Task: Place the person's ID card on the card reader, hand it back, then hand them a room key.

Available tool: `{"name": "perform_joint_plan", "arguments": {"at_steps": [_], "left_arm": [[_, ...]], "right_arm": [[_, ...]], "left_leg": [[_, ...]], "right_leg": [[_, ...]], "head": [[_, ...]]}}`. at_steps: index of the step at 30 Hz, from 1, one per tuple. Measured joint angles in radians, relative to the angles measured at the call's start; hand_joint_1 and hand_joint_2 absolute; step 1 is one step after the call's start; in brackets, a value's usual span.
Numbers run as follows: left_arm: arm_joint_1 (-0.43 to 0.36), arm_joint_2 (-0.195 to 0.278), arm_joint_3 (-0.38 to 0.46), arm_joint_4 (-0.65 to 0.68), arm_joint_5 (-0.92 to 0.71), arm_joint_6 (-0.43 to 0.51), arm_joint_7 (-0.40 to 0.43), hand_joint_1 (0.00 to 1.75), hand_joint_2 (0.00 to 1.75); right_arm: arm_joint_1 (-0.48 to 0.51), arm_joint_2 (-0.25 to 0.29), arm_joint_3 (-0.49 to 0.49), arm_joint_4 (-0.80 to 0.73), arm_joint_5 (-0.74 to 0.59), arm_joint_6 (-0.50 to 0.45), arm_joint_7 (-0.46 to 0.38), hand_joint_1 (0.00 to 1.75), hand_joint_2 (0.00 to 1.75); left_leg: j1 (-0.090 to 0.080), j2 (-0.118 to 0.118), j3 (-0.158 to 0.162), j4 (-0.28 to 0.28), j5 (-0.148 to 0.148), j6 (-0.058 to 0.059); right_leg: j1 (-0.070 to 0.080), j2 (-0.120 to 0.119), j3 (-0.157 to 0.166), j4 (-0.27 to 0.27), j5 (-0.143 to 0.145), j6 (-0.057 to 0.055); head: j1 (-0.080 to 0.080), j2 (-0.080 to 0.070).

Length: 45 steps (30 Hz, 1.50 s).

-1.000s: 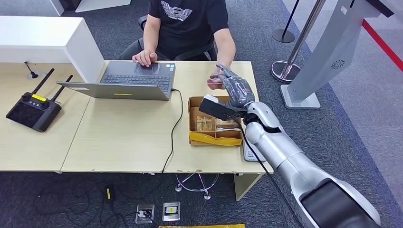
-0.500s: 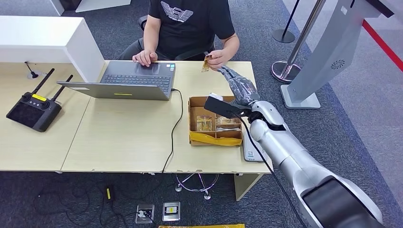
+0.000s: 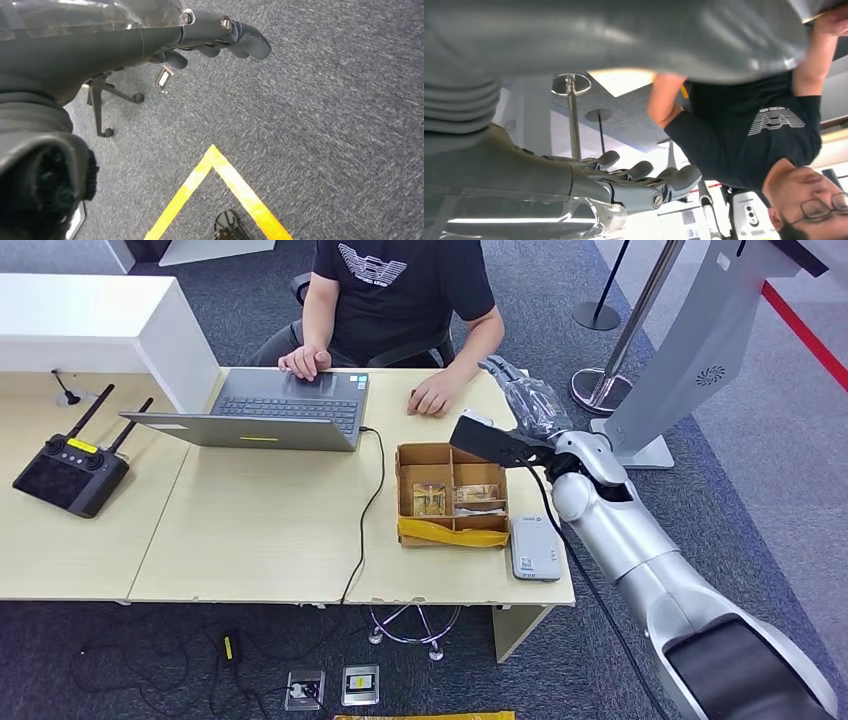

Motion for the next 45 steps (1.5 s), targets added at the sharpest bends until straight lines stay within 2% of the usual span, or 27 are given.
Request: {"name": "perform_joint_plan", "arguments": {"at_steps": [9,14,20,27,32,38,45], "left_arm": [[0.002,-0.018,0.008,0.0,0.036,0.065,0.019,0.0,0.0],[0.002,-0.026,0.017,0.0,0.042,0.083,0.03,0.0,0.0],[0.002,-0.034,0.018,0.0,0.042,0.093,0.034,0.0,0.0],[0.001,-0.037,0.018,0.0,0.039,0.064,0.035,0.0,0.0],[0.001,-0.037,0.018,0.0,0.033,0.049,0.035,0.0,0.0],[0.001,-0.035,0.018,0.0,0.035,0.04,0.035,0.0,0.0],[0.001,-0.035,0.018,0.0,0.032,0.043,0.035,0.0,0.0]], "right_arm": [[0.105,-0.045,0.01,-0.286,0.08,0.106,0.233,0.0,1.75],[0.143,-0.066,0.025,-0.43,0.083,0.159,0.29,0.0,1.75],[0.156,-0.09,0.043,-0.558,0.089,0.217,0.318,0.0,1.75],[0.194,-0.102,0.056,-0.677,0.108,0.319,0.397,0.0,1.75],[0.235,-0.103,0.065,-0.686,0.125,0.31,0.431,0.0,1.75],[0.301,-0.102,0.076,-0.671,0.142,0.253,0.455,0.0,1.75],[0.324,-0.099,0.077,-0.642,0.157,0.203,0.47,0.0,1.75]], "left_leg": [[0.0,0.0,0.0,0.0,0.0,0.0],[0.0,0.0,0.0,0.0,0.0,-0.001],[0.0,0.0,0.0,0.0,0.0,-0.001],[0.0,0.0,0.0,0.0,-0.001,-0.001],[0.0,0.0,0.0,0.0,-0.001,-0.001],[0.0,0.0,-0.001,0.0,-0.001,-0.001],[0.0,0.0,-0.001,0.0,-0.001,-0.001]], "right_leg": [[0.0,0.0,0.0,0.0,0.0,0.0],[0.0,0.0,0.0,0.0,0.0,0.0],[0.0,0.001,0.0,0.0,0.0,0.0],[0.0,0.001,0.0,0.0,0.0,0.0],[0.0,0.0,0.0,0.0,0.0,0.0],[0.0,0.0,0.0,0.0,0.0,0.0],[0.0,0.0,0.0,0.0,0.0,0.0]], "head": [[0.0,0.0],[0.0,0.0],[0.0,0.0],[0.0,0.0],[0.0,0.0],[0.0,0.0],[0.0,0.0]]}}
